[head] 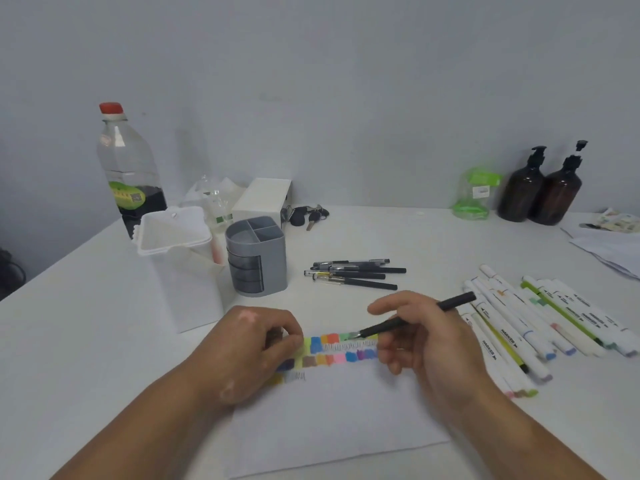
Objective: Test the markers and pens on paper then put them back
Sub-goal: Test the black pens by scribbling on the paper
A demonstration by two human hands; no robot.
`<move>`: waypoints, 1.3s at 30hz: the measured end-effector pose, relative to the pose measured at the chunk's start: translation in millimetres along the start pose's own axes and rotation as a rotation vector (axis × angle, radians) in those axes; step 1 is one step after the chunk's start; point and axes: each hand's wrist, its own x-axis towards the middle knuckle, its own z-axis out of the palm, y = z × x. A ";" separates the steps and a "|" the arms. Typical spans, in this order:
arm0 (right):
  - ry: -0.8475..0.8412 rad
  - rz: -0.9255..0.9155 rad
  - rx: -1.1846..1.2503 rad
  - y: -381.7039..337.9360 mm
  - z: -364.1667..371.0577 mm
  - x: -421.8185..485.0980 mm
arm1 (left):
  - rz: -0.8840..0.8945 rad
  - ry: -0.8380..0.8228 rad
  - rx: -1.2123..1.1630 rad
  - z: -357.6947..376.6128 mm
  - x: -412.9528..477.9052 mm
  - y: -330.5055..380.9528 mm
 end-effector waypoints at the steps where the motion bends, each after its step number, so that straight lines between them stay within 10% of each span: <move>1: -0.057 0.039 -0.005 1.3 3.3 -2.4 | -0.015 -0.004 0.012 0.2 0.5 -2.5; 17: -0.101 0.030 -0.582 22.9 41.9 -10.6 | -0.040 0.007 0.047 7.3 5.4 -4.1; 39: -0.100 0.042 -0.689 20.9 42.0 -10.7 | -0.066 -0.008 0.049 10.1 7.1 -8.6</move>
